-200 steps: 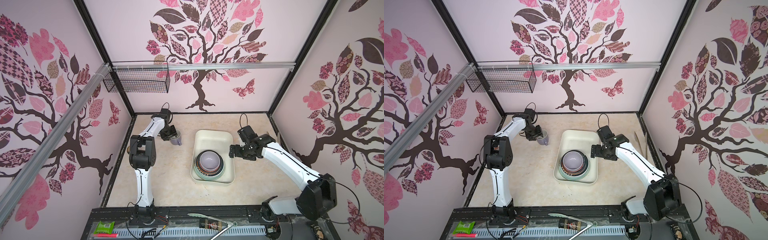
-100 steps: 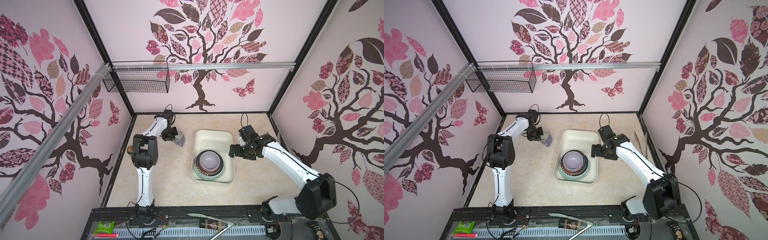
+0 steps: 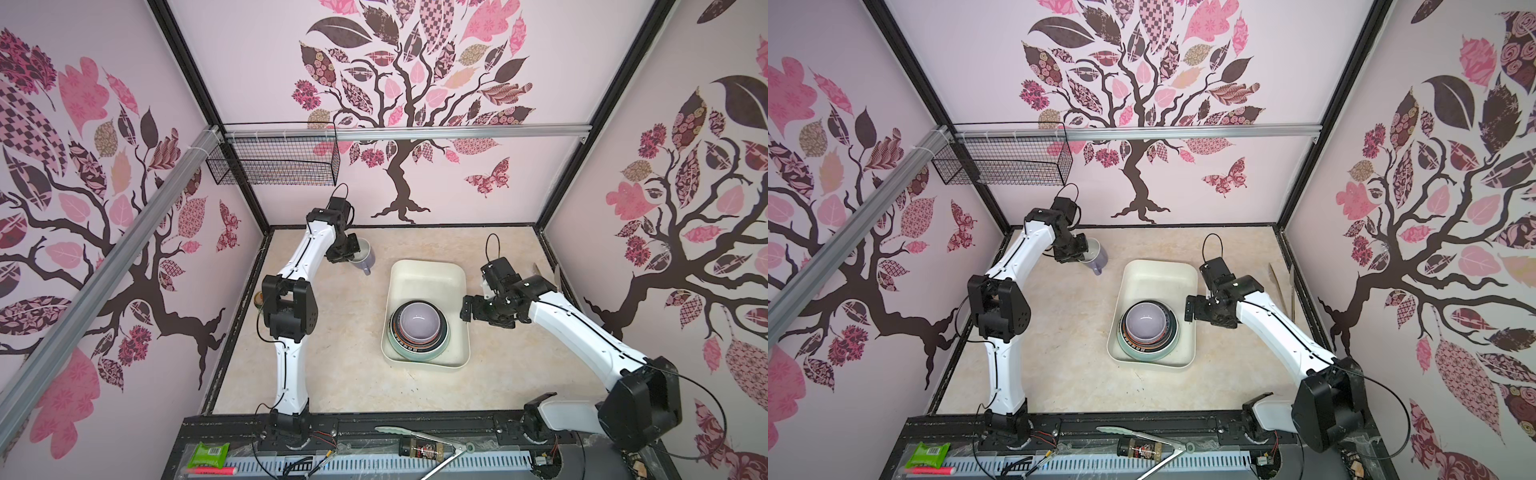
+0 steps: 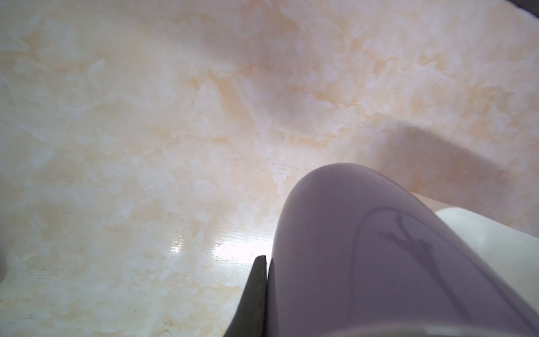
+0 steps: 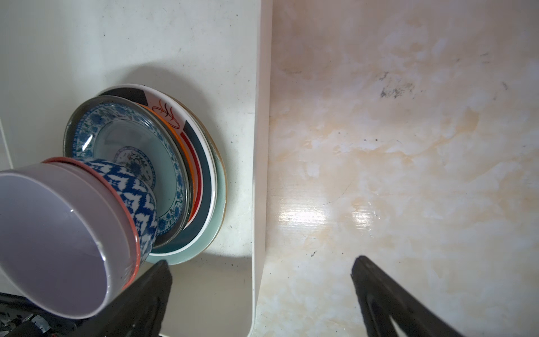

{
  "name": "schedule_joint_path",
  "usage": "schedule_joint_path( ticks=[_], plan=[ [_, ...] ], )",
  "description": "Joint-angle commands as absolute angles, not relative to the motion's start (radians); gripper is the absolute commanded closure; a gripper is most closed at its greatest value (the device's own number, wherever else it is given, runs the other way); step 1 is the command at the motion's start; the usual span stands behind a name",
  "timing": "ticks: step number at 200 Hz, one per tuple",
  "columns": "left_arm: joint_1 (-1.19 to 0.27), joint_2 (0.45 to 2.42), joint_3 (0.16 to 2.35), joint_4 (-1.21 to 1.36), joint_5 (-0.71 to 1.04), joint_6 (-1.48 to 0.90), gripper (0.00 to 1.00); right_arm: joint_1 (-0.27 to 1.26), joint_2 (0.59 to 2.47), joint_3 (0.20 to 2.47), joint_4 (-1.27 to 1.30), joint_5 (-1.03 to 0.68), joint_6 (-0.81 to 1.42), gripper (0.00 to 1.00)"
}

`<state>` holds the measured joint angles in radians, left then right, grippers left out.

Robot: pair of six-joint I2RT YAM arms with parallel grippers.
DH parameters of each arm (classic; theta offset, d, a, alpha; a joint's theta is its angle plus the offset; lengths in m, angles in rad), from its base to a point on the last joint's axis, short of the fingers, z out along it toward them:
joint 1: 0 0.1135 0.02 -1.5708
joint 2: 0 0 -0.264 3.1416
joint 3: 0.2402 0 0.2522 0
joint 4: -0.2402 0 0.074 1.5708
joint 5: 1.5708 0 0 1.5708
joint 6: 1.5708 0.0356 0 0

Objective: Place the mixed dishes into the plastic bin
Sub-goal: 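Carry the lavender mug into the bin's far end with the left gripper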

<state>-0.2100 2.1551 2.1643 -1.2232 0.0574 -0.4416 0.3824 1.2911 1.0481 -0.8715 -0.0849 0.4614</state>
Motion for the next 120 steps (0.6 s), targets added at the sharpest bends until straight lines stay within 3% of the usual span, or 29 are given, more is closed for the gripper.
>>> schedule_joint_path(
  ticks=[1, 120],
  plan=[
    [-0.271, 2.089, 2.285, -1.282, 0.063, -0.435, 0.92, 0.376, 1.214, 1.025, -0.905, -0.092, 0.495, 0.01],
    [-0.531, 2.269, 2.474, -1.267, 0.092, -0.485, 0.92, 0.377, 0.942, 0.912, -1.031, -0.013, 0.572, 0.00]
  ],
)
